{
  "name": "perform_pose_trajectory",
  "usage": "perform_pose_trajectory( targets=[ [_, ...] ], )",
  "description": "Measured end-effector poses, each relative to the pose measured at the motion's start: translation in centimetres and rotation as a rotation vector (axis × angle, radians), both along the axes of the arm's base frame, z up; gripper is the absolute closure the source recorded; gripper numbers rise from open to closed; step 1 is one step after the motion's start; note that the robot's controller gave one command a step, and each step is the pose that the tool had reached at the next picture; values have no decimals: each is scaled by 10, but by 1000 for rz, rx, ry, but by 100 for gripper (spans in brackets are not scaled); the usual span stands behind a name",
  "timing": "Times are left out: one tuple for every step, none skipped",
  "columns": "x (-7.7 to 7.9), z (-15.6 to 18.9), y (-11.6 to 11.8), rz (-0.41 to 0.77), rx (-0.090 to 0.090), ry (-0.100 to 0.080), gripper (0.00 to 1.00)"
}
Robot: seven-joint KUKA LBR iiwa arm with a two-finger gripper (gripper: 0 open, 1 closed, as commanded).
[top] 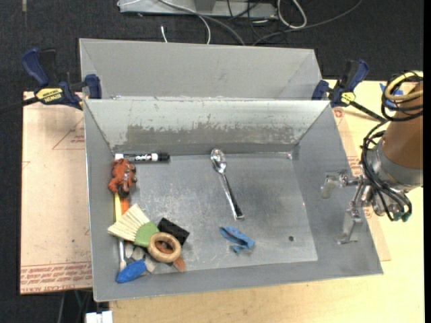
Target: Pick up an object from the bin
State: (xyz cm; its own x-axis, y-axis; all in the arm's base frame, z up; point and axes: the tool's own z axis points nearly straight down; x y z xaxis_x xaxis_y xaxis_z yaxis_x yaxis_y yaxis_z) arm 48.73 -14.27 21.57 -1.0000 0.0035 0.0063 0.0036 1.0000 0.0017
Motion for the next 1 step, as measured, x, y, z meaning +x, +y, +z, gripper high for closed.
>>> perform_pose_trajectory(
  targets=[
    [2,3,1,4,-2,-8,0]
  ],
)
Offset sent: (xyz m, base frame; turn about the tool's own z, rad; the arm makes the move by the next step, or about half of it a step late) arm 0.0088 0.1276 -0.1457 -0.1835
